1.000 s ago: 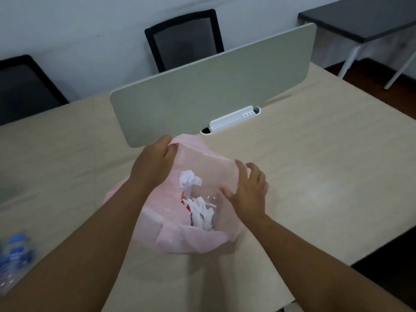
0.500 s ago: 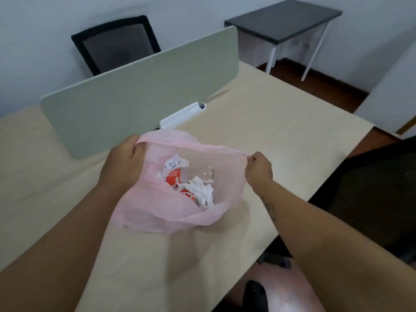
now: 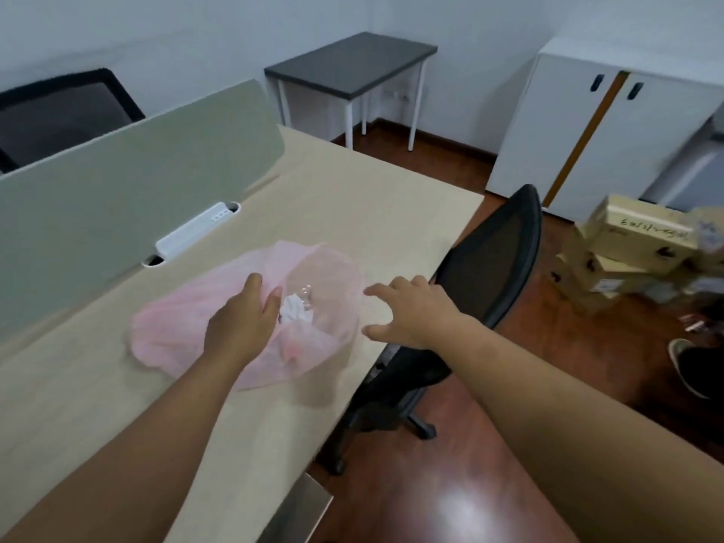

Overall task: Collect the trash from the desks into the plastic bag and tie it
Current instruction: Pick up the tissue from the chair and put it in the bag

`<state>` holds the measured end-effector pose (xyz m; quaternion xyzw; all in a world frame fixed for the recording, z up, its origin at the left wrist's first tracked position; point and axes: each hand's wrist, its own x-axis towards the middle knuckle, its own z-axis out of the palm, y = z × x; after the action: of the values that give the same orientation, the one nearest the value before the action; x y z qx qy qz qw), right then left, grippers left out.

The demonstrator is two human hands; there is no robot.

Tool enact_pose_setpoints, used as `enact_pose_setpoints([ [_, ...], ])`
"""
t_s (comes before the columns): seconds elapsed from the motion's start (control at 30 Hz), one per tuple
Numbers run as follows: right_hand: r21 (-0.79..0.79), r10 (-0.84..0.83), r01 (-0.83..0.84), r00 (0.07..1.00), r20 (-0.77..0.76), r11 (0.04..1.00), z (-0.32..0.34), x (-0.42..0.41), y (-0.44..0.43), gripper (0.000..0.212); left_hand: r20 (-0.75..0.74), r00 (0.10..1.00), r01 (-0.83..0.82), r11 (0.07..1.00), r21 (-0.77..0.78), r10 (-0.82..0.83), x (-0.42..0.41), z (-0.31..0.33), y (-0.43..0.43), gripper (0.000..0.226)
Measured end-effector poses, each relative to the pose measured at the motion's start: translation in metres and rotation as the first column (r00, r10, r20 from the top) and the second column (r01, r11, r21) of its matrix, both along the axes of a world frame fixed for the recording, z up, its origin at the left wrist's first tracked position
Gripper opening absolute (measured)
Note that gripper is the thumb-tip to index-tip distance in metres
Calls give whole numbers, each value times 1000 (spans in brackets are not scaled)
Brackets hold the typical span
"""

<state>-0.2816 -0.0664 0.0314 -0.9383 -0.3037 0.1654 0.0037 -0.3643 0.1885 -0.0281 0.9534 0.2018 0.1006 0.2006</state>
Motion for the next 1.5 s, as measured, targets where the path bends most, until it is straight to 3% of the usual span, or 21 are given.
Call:
enact_pose_setpoints([
  [0.13,-137,69,-89,987,-148,987,9,-39,-20,67,-56,998,49,992,116,-43,-28,-17,-31,32],
  [0.2,-233,191,-204,979,-77,951,9,-58,-23,55,-98,995,34,985,168,-18,-38,-24,-46,39],
  [0.3,-307,302,-249,943,138,919,8,-73,-30,6,-151,989,18,983,180,9,-47,-37,-63,45],
  [0.47,-295,223,-159,955,196,942,-3,-62,-61,11,-201,979,12,979,201,30,-48,-52,-71,55],
  [0.53,-272,186,-134,966,177,953,-4,-57,-84,26,-207,978,0,987,159,34,-43,-54,-73,60],
  [0.6,-370,244,-155,947,207,916,-4,-51,-108,34,-219,976,9,992,130,20,-37,-59,-75,64],
  [0.67,-474,278,-135,929,246,870,-4,-47,-134,22,-234,972,36,993,108,-10,-31,-68,-77,65],
  [0.87,-531,291,-129,928,234,838,-15,-36,-188,25,-213,973,88,996,14,-83,-20,-98,-88,52],
  [1.03,-615,215,-14,943,254,789,-27,-34,-194,38,-221,968,117,993,-15,-117,-13,-110,-92,51],
  [1.13,-491,67,52,973,222,869,-51,-33,-174,55,-196,972,128,992,-7,-127,-8,-116,-90,51],
  [1.23,-209,-113,144,982,155,967,-94,-27,-145,73,-186,975,128,991,35,-119,5,-123,-87,52],
  [1.33,-37,-284,284,959,19,958,-149,-16,-120,87,-191,976,121,990,73,-105,23,-132,-86,55],
  [1.5,85,-455,484,860,-233,871,-251,21,-93,99,-160,984,94,990,106,-76,68,-150,-94,55],
])
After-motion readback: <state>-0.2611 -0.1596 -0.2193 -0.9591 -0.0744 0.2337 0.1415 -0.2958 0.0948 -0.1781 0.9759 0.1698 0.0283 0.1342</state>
